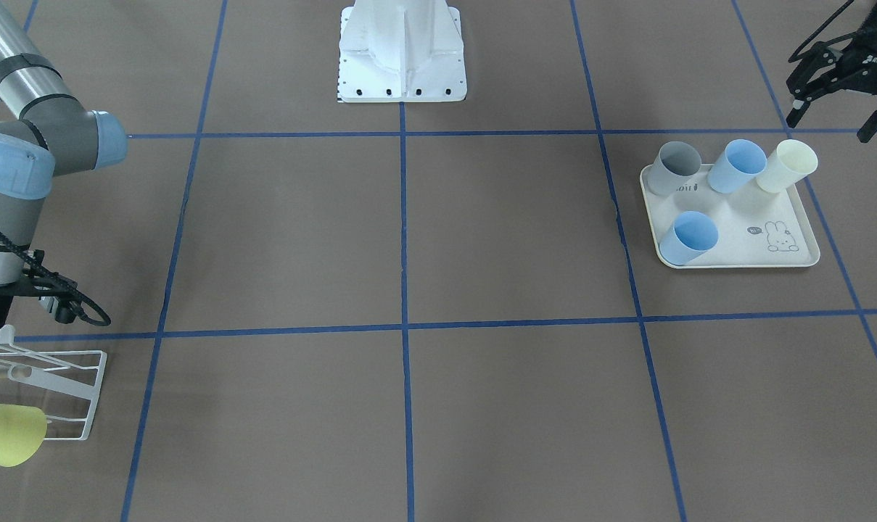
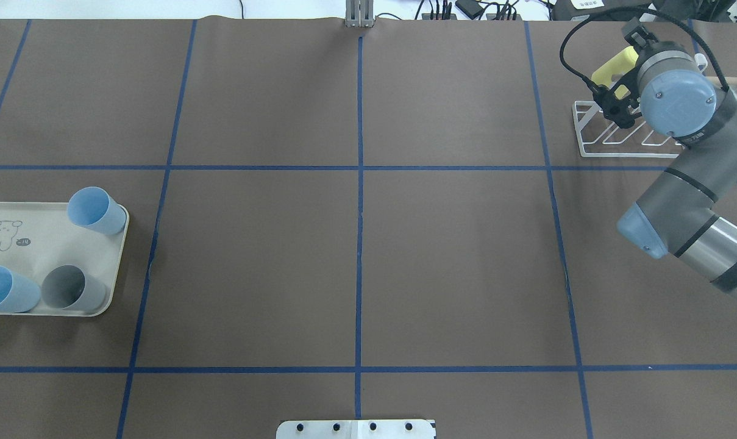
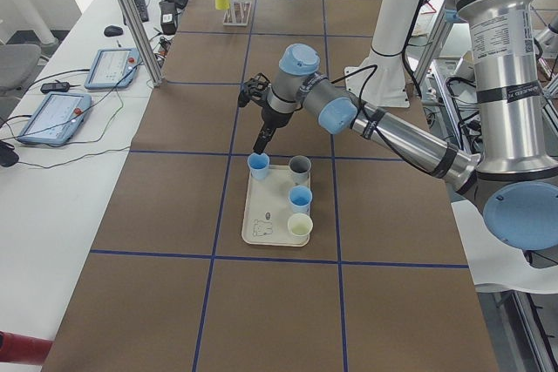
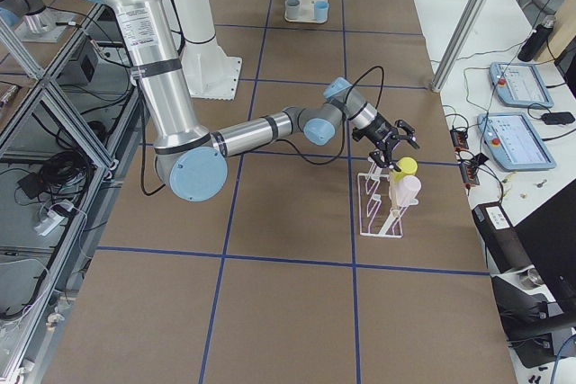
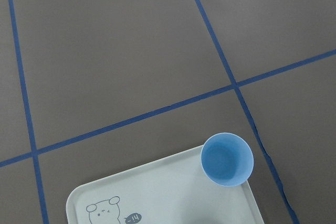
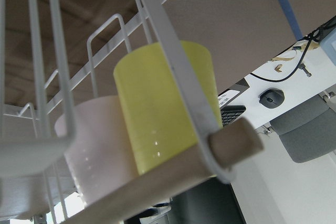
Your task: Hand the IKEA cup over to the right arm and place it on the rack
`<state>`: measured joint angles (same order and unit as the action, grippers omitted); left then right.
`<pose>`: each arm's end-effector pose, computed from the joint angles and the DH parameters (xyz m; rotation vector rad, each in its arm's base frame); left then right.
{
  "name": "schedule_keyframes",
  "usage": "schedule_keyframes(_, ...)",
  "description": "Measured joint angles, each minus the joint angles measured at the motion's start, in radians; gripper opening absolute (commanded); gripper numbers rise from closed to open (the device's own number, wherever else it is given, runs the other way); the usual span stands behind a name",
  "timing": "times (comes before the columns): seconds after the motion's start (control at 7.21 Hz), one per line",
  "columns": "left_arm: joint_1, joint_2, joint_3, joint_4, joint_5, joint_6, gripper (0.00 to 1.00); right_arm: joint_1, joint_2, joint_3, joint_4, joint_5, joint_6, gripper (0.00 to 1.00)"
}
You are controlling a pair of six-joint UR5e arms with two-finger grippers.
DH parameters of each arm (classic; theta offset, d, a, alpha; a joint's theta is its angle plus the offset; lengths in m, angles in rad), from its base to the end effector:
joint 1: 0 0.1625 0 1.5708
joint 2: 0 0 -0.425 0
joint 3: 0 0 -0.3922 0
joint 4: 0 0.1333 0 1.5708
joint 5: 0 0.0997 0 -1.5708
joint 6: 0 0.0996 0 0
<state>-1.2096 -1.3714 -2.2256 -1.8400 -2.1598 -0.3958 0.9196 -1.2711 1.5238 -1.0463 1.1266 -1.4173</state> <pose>0.0676 -0.3995 0.4025 0.4452 0.7823 0.1811 -0.2475 -0.6153 0.4647 0.6356 0.7801 -1.7480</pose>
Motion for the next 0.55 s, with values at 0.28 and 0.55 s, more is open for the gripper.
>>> schedule_keyframes(0.28,0.000,0.000,0.000,0.000,0.000,0.000,1.00,0.000,0.009,0.029,-0.001,0.005,0.005,0.98)
schedule_keyframes(0.55,0.000,0.001,0.008,-0.013,0.001,-0.039,1.00,0.002,0.009,0.121,-0.007,0.075,0.083,0.98)
